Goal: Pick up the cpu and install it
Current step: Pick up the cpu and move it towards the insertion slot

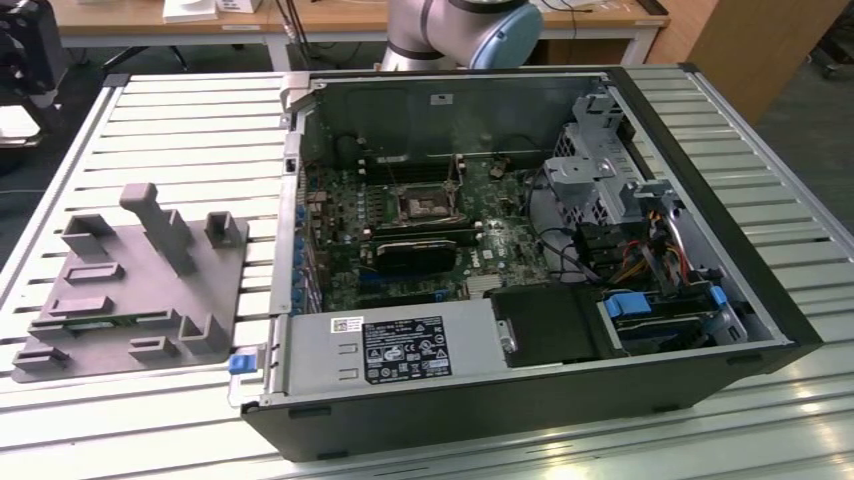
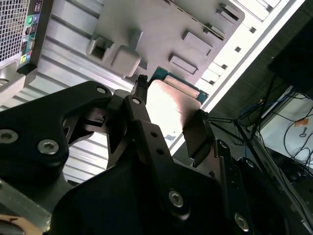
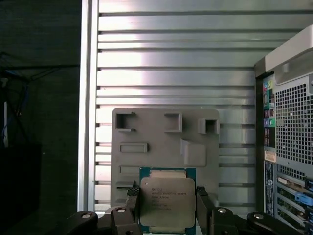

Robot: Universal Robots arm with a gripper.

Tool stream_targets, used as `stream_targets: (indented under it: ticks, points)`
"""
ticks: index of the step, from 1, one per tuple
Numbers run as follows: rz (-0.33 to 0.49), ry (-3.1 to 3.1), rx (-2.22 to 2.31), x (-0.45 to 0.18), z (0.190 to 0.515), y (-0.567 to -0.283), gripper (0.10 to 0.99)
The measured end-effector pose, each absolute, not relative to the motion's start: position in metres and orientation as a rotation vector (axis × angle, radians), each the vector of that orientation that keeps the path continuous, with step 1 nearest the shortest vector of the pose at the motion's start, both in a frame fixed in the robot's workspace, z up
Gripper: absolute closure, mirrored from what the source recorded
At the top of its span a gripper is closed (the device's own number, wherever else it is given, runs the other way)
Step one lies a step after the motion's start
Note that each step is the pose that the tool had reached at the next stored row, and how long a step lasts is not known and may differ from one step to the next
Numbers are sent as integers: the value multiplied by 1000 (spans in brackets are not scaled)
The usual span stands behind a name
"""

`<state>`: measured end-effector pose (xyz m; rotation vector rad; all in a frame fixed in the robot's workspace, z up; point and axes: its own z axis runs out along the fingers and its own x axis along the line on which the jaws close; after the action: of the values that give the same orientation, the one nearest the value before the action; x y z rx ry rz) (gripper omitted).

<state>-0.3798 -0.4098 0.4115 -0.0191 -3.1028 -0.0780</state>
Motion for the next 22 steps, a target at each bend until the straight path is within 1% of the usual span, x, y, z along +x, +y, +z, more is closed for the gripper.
stream_targets:
  ticks: [22]
  points:
    - [-78, -3103, -19, -343, 411, -406, 541]
